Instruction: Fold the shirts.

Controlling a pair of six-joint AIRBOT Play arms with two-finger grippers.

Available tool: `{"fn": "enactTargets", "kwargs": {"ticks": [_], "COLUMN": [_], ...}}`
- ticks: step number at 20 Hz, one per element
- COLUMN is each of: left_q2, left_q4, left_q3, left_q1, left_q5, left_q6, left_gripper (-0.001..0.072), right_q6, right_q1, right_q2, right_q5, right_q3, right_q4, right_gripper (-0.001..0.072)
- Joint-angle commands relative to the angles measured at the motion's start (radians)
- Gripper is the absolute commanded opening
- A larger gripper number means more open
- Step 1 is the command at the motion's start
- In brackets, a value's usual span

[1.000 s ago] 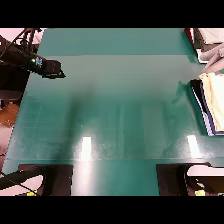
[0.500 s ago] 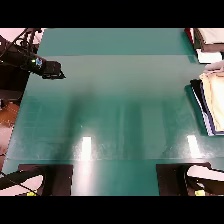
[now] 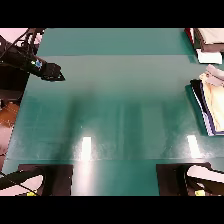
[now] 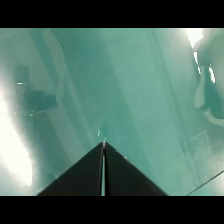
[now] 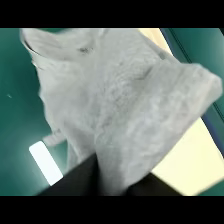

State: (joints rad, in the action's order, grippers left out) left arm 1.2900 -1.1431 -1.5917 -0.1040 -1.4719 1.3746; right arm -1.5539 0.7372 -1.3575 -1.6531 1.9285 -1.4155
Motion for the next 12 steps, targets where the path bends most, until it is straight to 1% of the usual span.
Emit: {"fn": "enactTargets", "kwargs": {"ticks": [1,2,5,6,7,10,12], "left_q2": [0.0,0.0,0.0,0.0,0.0,0.0,0.0], "left_q4": [0.0,0.0,0.0,0.0,0.0,0.0,0.003], "left_q3": [0.0,0.0,0.0,0.0,0.0,0.0,0.0], "left_q1": [0.001,0.001,0.001,0.001,0.001,0.001,0.001], "left_q5": [-0.013,-0.013,-0.014,-0.014,-0.013,0.008,-0.01], "left_q6": [-0.022,-0.022,-0.022,-0.021,-0.021,-0.021,-0.019], "left_gripper": [0.0022,0.0022,0.0022,0.0022,0.0023,0.0022,0.0023], "right_q6": [-0.028,-0.027,-0.028,-0.029,-0.037,-0.044,-0.044], "right_q1": [0.001,0.001,0.0,0.0,0.0,-0.021,-0.097], "right_q2": [0.002,0.001,0.002,0.002,0.001,0.001,0.001], "right_q5": [-0.104,-0.116,-0.132,-0.135,-0.141,-0.157,-0.156], "right_q3": [0.0,0.0,0.0,0.0,0.0,0.0,0.0], "right_q4": [-0.107,-0.106,-0.101,-0.078,-0.014,0.341,0.514], "right_gripper": [0.0497,0.0565,0.0563,0.056,0.0556,0.0554,0.0554]}}
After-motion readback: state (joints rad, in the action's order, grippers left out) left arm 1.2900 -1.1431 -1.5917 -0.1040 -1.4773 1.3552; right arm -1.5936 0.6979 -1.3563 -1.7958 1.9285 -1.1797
